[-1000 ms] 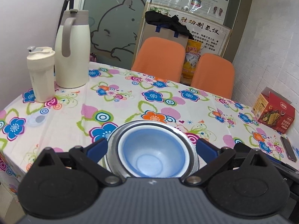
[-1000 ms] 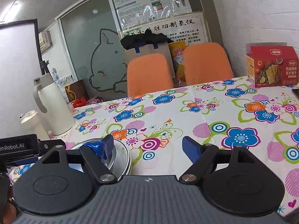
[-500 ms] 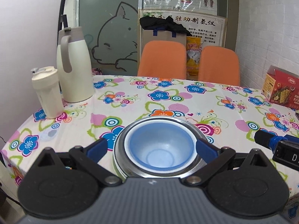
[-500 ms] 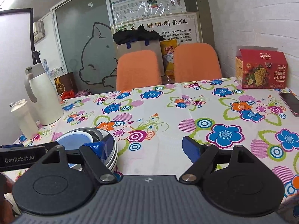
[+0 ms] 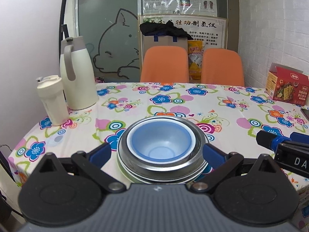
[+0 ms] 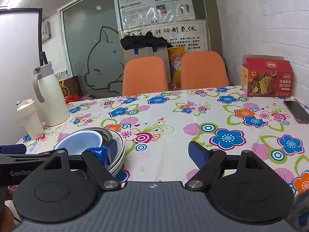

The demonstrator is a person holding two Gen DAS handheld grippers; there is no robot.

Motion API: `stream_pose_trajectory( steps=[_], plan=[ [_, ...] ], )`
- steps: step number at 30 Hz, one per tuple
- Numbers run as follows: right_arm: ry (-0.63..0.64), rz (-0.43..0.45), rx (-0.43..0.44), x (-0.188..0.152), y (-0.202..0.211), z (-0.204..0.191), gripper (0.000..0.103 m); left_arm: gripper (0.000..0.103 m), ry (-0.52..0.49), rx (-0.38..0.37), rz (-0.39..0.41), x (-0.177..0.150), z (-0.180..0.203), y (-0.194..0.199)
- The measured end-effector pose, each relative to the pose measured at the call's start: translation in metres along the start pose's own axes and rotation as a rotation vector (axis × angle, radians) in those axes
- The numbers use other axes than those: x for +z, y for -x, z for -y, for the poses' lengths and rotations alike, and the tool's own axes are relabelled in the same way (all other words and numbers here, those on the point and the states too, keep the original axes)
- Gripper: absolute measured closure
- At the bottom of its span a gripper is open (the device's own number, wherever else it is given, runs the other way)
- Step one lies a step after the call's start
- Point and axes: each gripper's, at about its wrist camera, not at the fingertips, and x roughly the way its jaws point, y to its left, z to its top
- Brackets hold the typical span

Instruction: Organize plates and bowls

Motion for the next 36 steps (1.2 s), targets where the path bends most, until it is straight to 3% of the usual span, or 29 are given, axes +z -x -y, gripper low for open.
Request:
stream_pose_trajectory(
  steps=[7, 15, 36],
  plan=[
    [-0.003, -0.002, -0.004, -0.005, 0.005, 0.003, 0.035, 0.003, 0.014, -0.047, -0.03, -0.002, 0.002, 0.005],
    [-0.001, -0.003, 0.001, -0.006, 0.003, 0.002, 0.035, 0.003, -0.002, -0.027, -0.002, 0.0, 0.003, 0.01],
    [-0.035, -0.068, -0.01, -0.006, -0.024, 0.013, 0.035, 0.003, 0.009, -0.039, -0.039, 0.012, 0.001, -0.008]
  ],
)
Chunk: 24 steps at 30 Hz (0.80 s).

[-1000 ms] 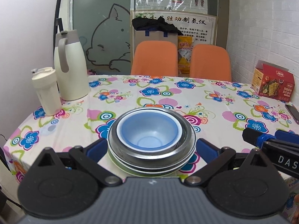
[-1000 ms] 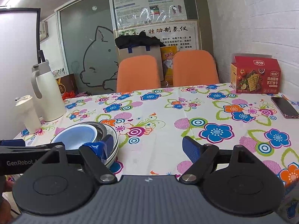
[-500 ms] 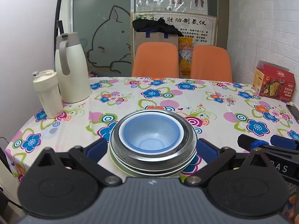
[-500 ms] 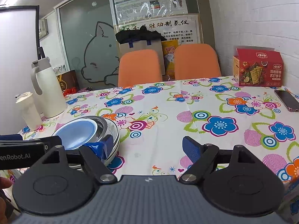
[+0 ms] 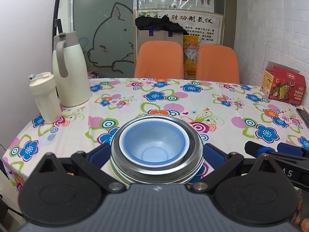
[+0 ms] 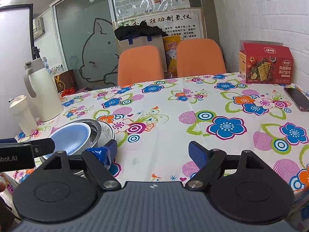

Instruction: Organize plates and bowls

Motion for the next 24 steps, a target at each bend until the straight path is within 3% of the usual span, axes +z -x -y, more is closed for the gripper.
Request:
stream_pose_trajectory(
  steps=[12, 24],
  plan=[
    [-0.003, 0.011, 0.001, 0.004, 0.002, 0.002, 0.035, 0.003, 0.004, 0.02, -0.023, -0.001, 0.0, -0.004],
    [-0.007, 0.029, 0.002, -0.024, 0.027, 0.004, 0.035, 0.003, -0.022, -0.01, -0.019, -0.039, 0.007, 0.015]
  ],
)
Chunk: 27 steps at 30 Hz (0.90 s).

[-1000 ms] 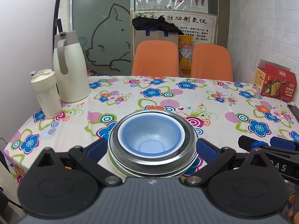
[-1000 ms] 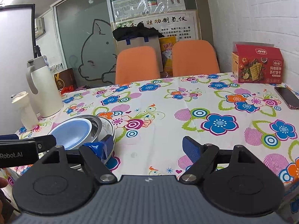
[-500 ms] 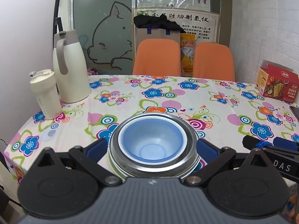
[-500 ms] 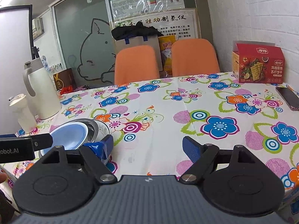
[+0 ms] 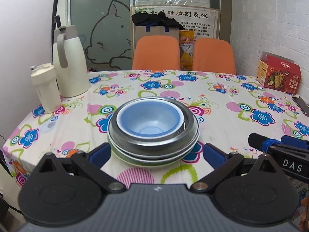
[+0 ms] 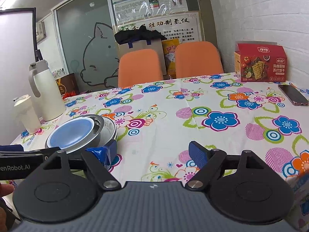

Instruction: Organize plates and bowls

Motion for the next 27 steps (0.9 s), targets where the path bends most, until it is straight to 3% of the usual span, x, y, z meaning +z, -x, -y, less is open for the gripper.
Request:
stream_pose_trajectory(
  steps=[6, 27],
  plan=[
    [0.001, -0.009, -0.002, -0.017, 0.011, 0.001, 0.035, 0.003, -0.005, 0.024, 0.005, -0.016, 0.004, 0.01],
    [0.051, 0.187, -0.037, -0.037, 0.098, -0.004, 0.035, 0.002, -0.036, -0.011, 0.103, -0.047, 0.017, 0.079]
  ],
)
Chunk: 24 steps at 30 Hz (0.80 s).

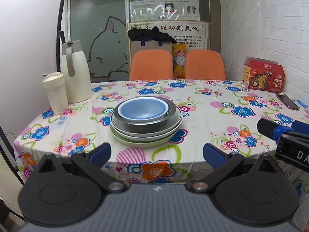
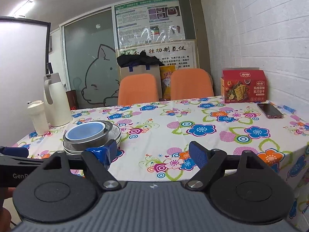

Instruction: Organize plates and bowls

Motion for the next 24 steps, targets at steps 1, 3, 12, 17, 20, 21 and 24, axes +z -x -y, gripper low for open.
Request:
stream_pose_trajectory(
  steps=[1, 3, 12, 17, 20, 21, 24],
  plan=[
    [0.001, 0.008, -0.005, 0.001, 0.002, 0.001, 0.034, 0.002, 0.0, 0.002, -0.001, 0.0, 0.0, 0.0],
    [-0.006, 0.015, -0.015, 0.002, 0.002, 0.004, 0.034, 0.002, 0.0, 0.0, -0.008, 0.0, -0.002, -0.003],
    [-0.024, -0.02, 0.002, -0.005, -0.004, 0.003, 0.034, 0.002, 0.026, 0.005, -0.025, -0.006, -0.01, -0.006],
    [-0.002, -0.026, 0.009, -0.008, -0.004, -0.004, 0.034, 0.002, 0.03, 0.017, -0.027, -0.01, -0.014, -0.008],
    [0.006, -0.037, 0.005, -0.011, -0.005, -0.005, 0.034, 0.002, 0.038, 0.015, -0.044, -0.012, -0.016, -0.012],
    [0.01, -0.042, 0.0, -0.011, -0.006, -0.005, 0.034, 0.002, 0.04, 0.017, -0.046, -0.013, -0.016, -0.012],
    [0.012, -0.042, -0.007, -0.013, -0.006, -0.004, 0.034, 0.002, 0.041, 0.031, -0.054, -0.014, -0.017, -0.014]
  ],
)
